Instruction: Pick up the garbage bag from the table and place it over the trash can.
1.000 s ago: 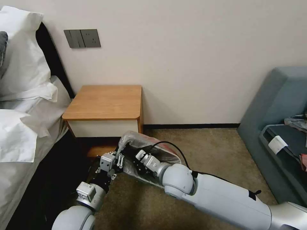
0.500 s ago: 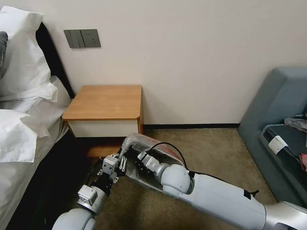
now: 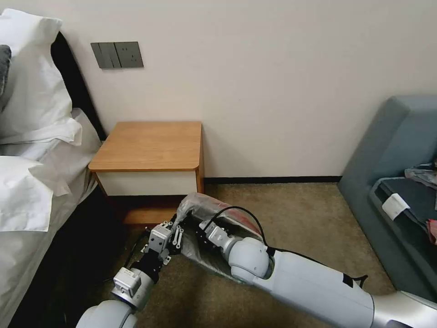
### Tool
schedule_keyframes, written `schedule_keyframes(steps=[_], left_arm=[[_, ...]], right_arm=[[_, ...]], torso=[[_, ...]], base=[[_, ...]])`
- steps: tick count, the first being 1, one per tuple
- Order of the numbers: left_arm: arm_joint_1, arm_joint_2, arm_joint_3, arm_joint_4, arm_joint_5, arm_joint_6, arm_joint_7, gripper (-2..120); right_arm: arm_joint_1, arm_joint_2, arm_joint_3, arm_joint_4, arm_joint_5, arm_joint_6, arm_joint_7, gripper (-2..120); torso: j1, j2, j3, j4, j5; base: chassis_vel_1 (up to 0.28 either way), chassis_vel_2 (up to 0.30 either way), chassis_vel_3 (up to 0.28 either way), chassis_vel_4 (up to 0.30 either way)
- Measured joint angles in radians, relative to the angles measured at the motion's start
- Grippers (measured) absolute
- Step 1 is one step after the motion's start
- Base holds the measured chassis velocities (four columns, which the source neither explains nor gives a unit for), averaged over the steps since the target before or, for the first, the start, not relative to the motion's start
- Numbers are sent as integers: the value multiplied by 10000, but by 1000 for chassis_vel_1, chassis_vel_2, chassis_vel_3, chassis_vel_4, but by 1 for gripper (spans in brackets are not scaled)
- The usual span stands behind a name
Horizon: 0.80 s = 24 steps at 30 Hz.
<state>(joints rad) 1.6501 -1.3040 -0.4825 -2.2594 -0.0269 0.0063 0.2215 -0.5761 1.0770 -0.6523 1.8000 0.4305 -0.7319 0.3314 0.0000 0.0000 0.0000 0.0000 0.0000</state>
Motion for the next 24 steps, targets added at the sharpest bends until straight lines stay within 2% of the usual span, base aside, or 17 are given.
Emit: schedule_keyframes(steps=[10, 18, 21, 23, 24], left_arm=[[-47, -11, -186, 226, -411, 207, -159, 5], [-154, -35, -348, 684, -909, 416, -360, 5], [-235, -55, -324, 834, -1357, 739, -721, 5], [-364, -92, -240, 957, -1951, 1131, -1195, 5], [-364, -92, -240, 957, -1951, 1131, -1195, 5]], right_arm=[[-132, -147, 128, 494, 154, 5, 78, 0], [-216, -306, 238, 1046, 1003, 11, 479, 0], [-329, -323, 384, 1224, 1460, 14, 607, 0], [-456, -325, 645, 1474, 2058, 18, 704, 0], [-456, -325, 645, 1474, 2058, 18, 704, 0]], torso=[[0, 0, 0, 0, 0], [0, 0, 0, 0, -1], [0, 0, 0, 0, 0], [0, 0, 0, 1, 0], [0, 0, 0, 1, 0]], base=[[0, 0, 0, 0], [0, 0, 0, 0], [0, 0, 0, 0], [0, 0, 0, 0], [0, 0, 0, 0]])
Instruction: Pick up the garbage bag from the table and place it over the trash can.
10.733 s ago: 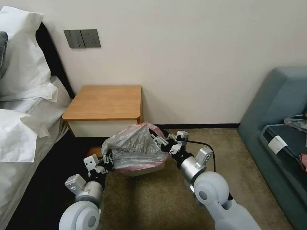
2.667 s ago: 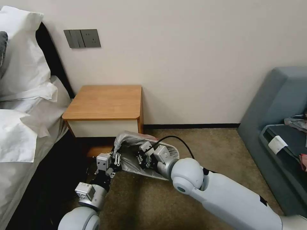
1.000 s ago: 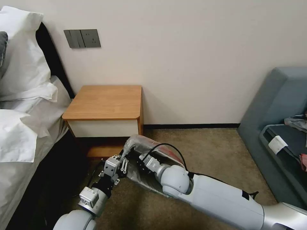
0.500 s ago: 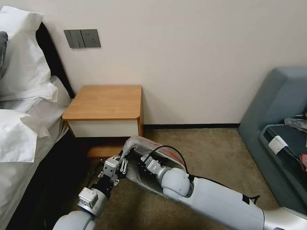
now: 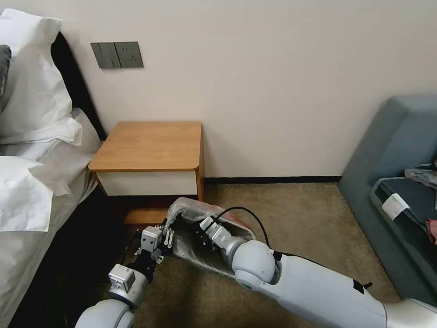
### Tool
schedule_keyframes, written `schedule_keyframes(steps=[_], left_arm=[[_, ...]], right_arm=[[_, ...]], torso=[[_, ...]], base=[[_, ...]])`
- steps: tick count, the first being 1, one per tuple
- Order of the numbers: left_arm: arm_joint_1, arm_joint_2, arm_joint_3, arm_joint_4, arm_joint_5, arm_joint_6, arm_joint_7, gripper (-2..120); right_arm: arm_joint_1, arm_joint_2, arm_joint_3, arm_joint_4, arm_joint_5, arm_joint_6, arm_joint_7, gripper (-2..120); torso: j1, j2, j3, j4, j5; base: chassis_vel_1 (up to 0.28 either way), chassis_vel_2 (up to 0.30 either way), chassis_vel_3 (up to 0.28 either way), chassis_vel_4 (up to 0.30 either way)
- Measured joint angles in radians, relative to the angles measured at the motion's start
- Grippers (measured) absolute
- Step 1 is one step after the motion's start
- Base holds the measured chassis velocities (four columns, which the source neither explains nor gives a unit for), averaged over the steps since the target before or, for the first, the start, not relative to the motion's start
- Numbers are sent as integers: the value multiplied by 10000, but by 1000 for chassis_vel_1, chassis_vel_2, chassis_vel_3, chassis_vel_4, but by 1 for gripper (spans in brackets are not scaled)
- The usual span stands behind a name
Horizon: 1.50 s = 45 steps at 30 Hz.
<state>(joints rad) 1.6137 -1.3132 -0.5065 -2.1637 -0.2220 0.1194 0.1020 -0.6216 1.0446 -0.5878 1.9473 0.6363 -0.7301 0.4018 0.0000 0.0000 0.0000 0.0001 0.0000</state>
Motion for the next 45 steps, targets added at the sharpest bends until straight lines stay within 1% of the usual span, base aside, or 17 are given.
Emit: schedule_keyframes(steps=[2, 3, 5, 6, 9, 10, 13, 14, 16, 20, 21, 25, 27, 29, 32, 37, 45], left_arm=[[-172, -37, 118, 217, -650, 355, -613, 5], [-172, -37, 118, 217, -650, 355, -613, 5], [-324, -92, 253, 312, -1348, 751, -1361, 5], [-324, -92, 253, 312, -1348, 751, -1361, 5], [-496, -217, 517, 261, -2274, 1481, -2764, 5], [-496, -217, 517, 261, -2274, 1481, -2764, 5], [-521, -254, 770, 46, -2928, 1955, -3877, 5], [-521, -254, 770, 46, -2928, 1955, -3877, 5], [-441, -234, 944, -93, -3250, 2152, -4267, 5], [-149, -208, 1104, -279, -3313, 2184, -4351, 5], [-149, -208, 1104, -279, -3313, 2184, -4351, 5], [95, -241, 1435, -458, -3263, 2202, -4471, 5], [105, -236, 1534, -459, -3246, 2209, -4517, 5], [123, -223, 1793, -446, -3217, 2216, -4671, 5], [107, -227, 1971, -374, -3240, 2228, -4873, 5], [113, -332, 2237, -149, -3211, 2207, -5185, 5], [94, -456, 2394, 329, -2903, 2112, -5204, 5]], right_arm=[[-129, -63, 415, 382, 837, 10, 103, 0], [-129, -63, 415, 382, 837, 10, 103, 0], [-329, -145, 819, 741, 1310, 104, 177, 0], [-329, -145, 819, 741, 1310, 104, 177, 0], [-811, -278, 1297, 1283, 1370, 480, 476, 15], [-811, -278, 1297, 1283, 1370, 480, 476, 15], [-1755, -334, 2264, 1846, 680, 712, 249, 28], [-1755, -334, 2264, 1846, 680, 712, 249, 28], [-2508, -316, 2994, 2029, -733, 1156, -403, 38], [-3215, -118, 3935, 2135, -2548, 1706, -1266, 53], [-3215, -118, 3935, 2135, -2548, 1706, -1266, 53], [-4132, 249, 5403, 2388, -3981, 2335, -1662, 73], [-4337, 285, 5678, 2403, -4286, 2498, -1754, 76], [-5210, 362, 6780, 2548, -5140, 2980, -2141, 88], [-5985, 361, 7514, 2807, -5329, 3170, -2300, 96], [-6810, 367, 8379, 3119, -5444, 3413, -2438, 100], [-7326, 350, 9023, 3348, -5457, 3513, -2435, 100]], torso=[[0, 0, 0, 0, -1], [0, 0, 0, 0, -1], [0, 0, 0, 0, 0], [0, 0, 0, 0, 0], [0, 0, 0, 0, 0], [0, 0, 0, 0, 0], [0, 0, 0, 0, 1], [0, 0, 0, 0, 1], [0, 0, -1, -3, 1], [0, 0, -1, -5, 1], [0, 0, -1, -5, 1], [0, 1, -1, 2, 2], [0, 2, -1, 1, 3], [0, 2, -1, -3, 2], [0, 3, -1, -3, 3], [0, 3, -1, -3, 4], [0, 3, 0, -1, 2]], base=[[0, 0, 0, 0], [0, 0, 0, 0], [0, 0, 0, 0], [0, 0, 0, 0], [0, 0, 0, 0], [0, 0, 0, 0], [0, 0, 0, 0], [0, 0, 0, 0], [0, 0, 0, 0], [0, 0, 0, 0], [0, 0, 0, 0], [0, 0, 0, 0], [0, 0, 0, 0], [0, 0, 0, 0], [0, 0, 0, 0], [0, 0, 0, 0], [0, 0, 0, 0]])
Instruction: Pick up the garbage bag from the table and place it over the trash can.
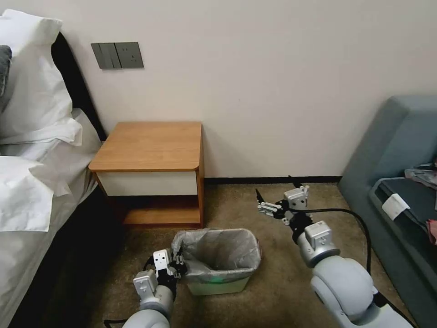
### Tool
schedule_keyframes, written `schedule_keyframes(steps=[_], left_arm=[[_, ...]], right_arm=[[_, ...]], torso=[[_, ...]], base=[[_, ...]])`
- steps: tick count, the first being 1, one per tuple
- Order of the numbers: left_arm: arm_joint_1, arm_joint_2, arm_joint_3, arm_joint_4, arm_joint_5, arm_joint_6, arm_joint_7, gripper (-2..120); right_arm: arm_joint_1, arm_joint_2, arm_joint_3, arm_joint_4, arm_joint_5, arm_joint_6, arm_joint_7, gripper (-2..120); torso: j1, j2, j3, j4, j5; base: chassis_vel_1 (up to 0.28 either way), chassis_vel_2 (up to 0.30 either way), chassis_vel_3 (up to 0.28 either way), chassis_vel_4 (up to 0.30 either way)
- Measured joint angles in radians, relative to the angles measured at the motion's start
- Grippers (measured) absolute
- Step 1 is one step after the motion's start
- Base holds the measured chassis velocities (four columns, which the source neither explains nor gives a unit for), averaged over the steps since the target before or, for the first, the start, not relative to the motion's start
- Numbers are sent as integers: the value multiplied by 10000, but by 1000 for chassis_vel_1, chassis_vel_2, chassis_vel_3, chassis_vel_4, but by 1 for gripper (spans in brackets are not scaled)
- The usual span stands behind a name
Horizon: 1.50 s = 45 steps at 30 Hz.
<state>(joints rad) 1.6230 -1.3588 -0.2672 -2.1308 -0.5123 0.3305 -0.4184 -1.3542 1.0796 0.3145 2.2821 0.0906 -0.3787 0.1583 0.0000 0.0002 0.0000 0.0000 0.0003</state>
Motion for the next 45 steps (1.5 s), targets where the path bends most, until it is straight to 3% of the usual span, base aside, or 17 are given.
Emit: schedule_keyframes(steps=[6, 8, 18, 20, 21, 26, 28, 29, 32, 33, 34, 36, 37, 40, 45], left_arm=[[-50, 6, 12, 176, 199, -17, -9, 11], [-68, 30, 2, 202, 281, -5, -67, 21], [-78, 122, -91, 384, 799, -74, -123, 52], [-39, 126, -112, 356, 828, -73, -102, 58], [27, 147, -166, 254, 845, -55, -65, 69], [143, 227, -425, -8, 863, -66, 107, 83], [291, 262, -855, -132, 1499, -504, 488, 95], [291, 262, -855, -132, 1499, -504, 488, 95], [529, 266, -1557, 42, 2778, -2059, 1316, 99], [529, 266, -1557, 42, 2778, -2059, 1316, 99], [605, 271, -1847, 94, 3035, -2719, 1590, 100], [677, 303, -2270, 127, 3152, -3531, 1897, 100], [677, 303, -2270, 127, 3152, -3531, 1897, 100], [802, 397, -2936, 31, 3085, -4424, 2236, 100], [1143, 280, -3274, -400, 3314, -4747, 2353, 100]], right_arm=[[-195, 21, 131, 41, 32, 38, 20, 100], [-210, 17, 149, 41, 58, 39, 39, 100], [-173, 122, 47, -11, 100, 35, 104, 100], [-207, 169, 33, -22, 81, 39, 107, 100], [-273, 256, 27, -48, 31, 80, 121, 100], [-442, 352, 147, -117, 27, 303, 205, 100], [-934, 481, 522, -465, 0, 1291, 143, 100], [-934, 481, 522, -465, 0, 1291, 143, 100], [-2243, 1157, 1351, -1197, -106, 3344, -299, 100], [-2243, 1157, 1351, -1197, -106, 3344, -299, 100], [-2834, 1520, 1649, -1505, -186, 4245, -517, 100], [-3503, 2150, 1938, -1808, -341, 5154, -732, 100], [-3503, 2150, 1938, -1808, -341, 5154, -732, 100], [-4275, 2934, 2008, -1735, -672, 5951, -567, 100], [-4678, 3484, 2078, -985, -1036, 5974, -445, 100]], torso=[[0, -1, 0, 0, -3], [0, 0, 0, 0, -2], [0, -2, 0, 0, -3], [0, -3, 0, 1, -3], [0, -3, 0, 0, -4], [0, -3, 0, 1, -5], [0, -3, 0, 2, -3], [0, -3, 0, 2, -3], [0, -3, -1, 2, -3], [0, -3, -1, 2, -3], [0, -3, -1, -2, -1], [0, -3, -1, -5, -5], [0, -3, -1, -5, -5], [0, -3, -1, -1, -7], [0, -2, -1, 0, -4]], base=[[0, 0, 0, 0], [0, 0, 0, 0], [0, 0, 0, 0], [0, 0, 0, 0], [0, 0, 0, 0], [0, 0, 0, 0], [0, 0, 0, 0], [0, 0, 0, 0], [0, 0, 0, 0], [0, 0, 0, 0], [0, 0, 0, 0], [0, 0, 0, 0], [0, 0, 0, 0], [0, 0, 0, 0], [0, 0, 0, 0]])
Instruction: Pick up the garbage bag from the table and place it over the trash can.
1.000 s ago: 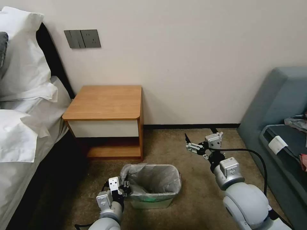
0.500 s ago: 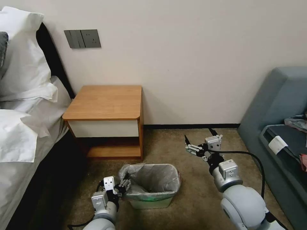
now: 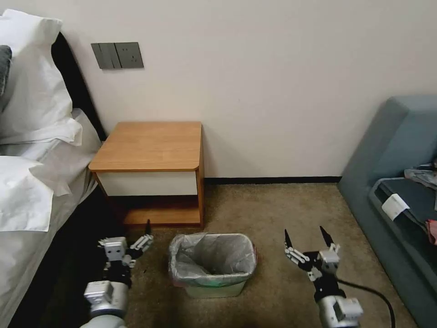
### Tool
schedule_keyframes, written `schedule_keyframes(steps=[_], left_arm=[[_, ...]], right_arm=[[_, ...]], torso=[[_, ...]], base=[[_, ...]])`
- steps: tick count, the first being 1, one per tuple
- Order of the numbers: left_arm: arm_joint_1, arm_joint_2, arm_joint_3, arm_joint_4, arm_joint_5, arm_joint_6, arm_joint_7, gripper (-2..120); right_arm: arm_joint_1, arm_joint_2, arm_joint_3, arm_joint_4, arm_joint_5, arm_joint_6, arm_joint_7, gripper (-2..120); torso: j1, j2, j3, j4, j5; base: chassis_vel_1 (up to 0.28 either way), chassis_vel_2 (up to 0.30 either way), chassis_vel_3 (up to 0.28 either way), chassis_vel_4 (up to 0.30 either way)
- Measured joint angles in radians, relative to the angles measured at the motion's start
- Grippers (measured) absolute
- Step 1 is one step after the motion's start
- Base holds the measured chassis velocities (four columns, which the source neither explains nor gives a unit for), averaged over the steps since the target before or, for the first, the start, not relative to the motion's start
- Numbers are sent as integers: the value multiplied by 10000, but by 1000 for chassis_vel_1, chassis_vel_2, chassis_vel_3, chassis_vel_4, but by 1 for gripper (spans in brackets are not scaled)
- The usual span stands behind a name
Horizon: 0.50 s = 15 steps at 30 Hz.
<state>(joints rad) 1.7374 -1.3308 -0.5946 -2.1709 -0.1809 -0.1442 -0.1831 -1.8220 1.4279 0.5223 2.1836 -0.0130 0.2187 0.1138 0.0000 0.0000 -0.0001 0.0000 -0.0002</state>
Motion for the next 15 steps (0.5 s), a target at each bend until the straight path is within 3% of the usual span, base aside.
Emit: schedule_keyframes(steps=[5, 8, 15], left_arm=[[513, -192, 2, -193, 338, -485, 90, 100], [771, -246, -53, -228, 525, -842, 487, 100], [927, -607, -65, -417, 473, -861, 1037, 100]], right_arm=[[-275, 246, 124, 409, -132, -107, -137, 100], [-415, 357, 266, 461, -166, -45, -175, 100], [-578, 333, 352, 444, -176, 142, 56, 100]], torso=[[0, 0, 1, 1, -1], [0, 0, 1, 1, 1], [0, 0, 1, 0, 2]], base=[[0, 0, 0, 0], [0, 0, 0, 0], [0, 0, 0, 0]])
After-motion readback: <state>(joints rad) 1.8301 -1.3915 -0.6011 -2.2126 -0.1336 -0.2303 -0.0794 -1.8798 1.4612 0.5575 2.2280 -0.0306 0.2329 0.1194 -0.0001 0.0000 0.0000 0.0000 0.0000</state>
